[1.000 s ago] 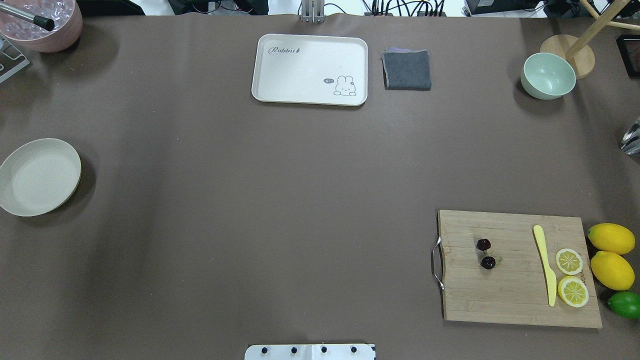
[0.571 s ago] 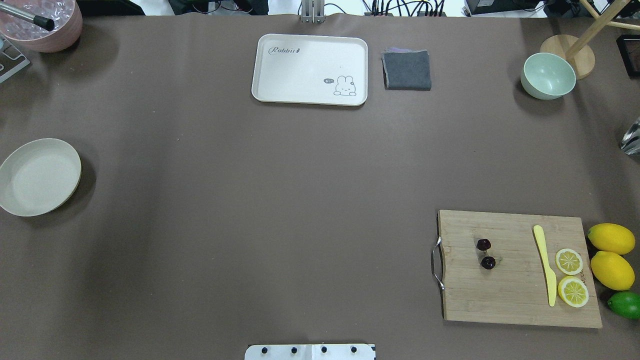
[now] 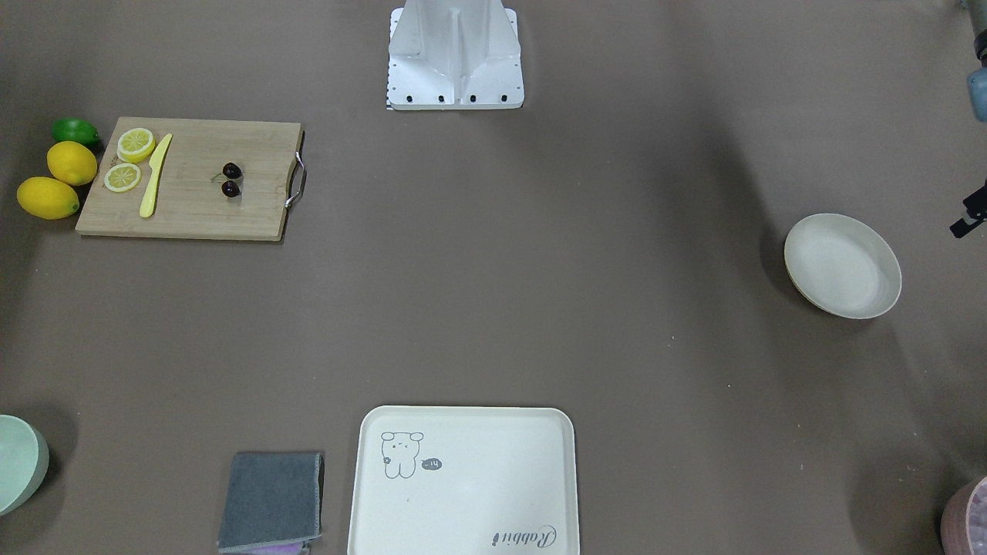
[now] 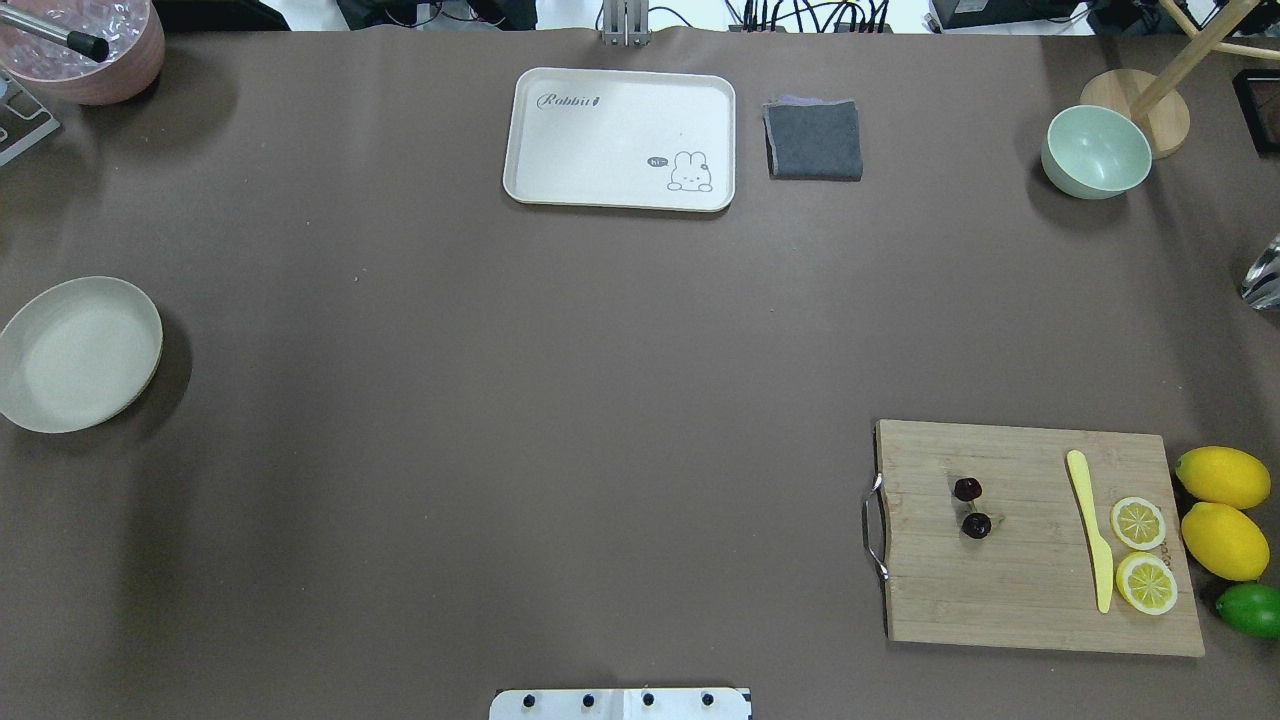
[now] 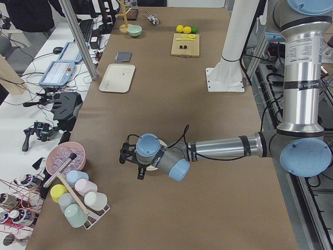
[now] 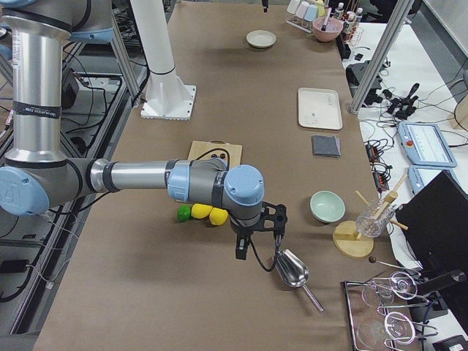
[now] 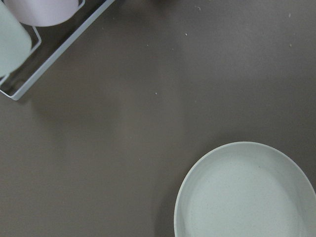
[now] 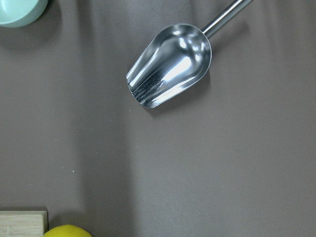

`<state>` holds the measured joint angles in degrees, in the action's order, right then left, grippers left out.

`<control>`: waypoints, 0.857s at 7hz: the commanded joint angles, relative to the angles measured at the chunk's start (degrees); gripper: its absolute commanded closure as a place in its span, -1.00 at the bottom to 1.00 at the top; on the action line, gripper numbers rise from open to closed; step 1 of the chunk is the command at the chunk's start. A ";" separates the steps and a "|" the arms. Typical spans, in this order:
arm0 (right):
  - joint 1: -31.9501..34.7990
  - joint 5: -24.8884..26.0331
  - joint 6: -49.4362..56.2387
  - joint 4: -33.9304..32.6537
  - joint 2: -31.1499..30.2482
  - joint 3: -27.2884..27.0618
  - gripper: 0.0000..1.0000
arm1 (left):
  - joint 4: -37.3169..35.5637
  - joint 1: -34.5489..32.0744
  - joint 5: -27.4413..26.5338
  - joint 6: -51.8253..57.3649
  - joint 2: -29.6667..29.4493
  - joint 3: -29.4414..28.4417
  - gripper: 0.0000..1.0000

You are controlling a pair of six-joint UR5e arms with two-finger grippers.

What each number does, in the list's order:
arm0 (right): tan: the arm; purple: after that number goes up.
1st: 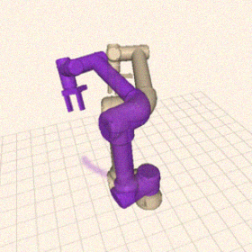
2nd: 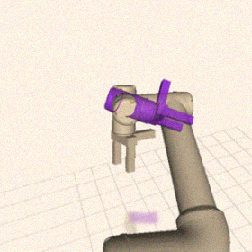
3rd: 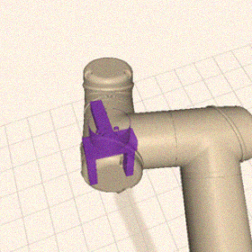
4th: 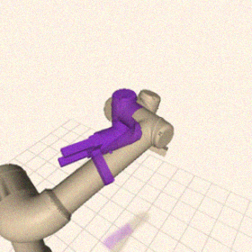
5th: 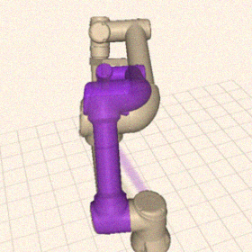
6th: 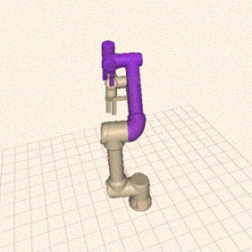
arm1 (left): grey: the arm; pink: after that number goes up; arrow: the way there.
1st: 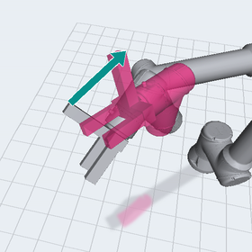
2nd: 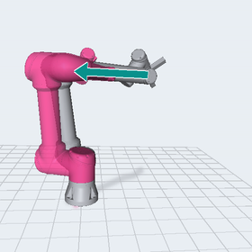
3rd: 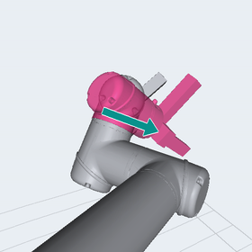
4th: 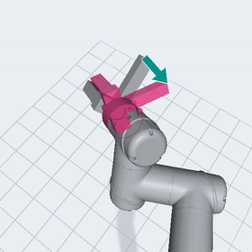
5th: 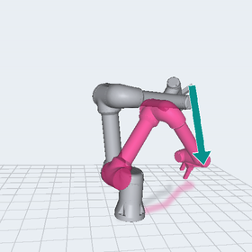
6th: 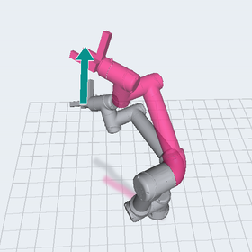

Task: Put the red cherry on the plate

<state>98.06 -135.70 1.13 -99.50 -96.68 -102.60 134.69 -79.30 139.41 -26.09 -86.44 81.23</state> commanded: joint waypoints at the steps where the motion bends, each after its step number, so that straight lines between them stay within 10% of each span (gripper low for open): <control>1: 0.03 -0.09 -1.22 0.01 -0.09 -0.67 -1.00 | 4.87 8.24 -5.87 -5.80 -0.49 -3.17 -0.97; 6: -0.06 0.00 -1.22 -0.08 -0.09 -0.41 -1.00 | 4.97 13.03 -6.88 -5.64 -1.63 -5.56 -0.94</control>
<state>98.06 -135.73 -0.08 -99.58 -96.77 -103.11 139.57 -66.76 132.50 -31.85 -87.87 76.13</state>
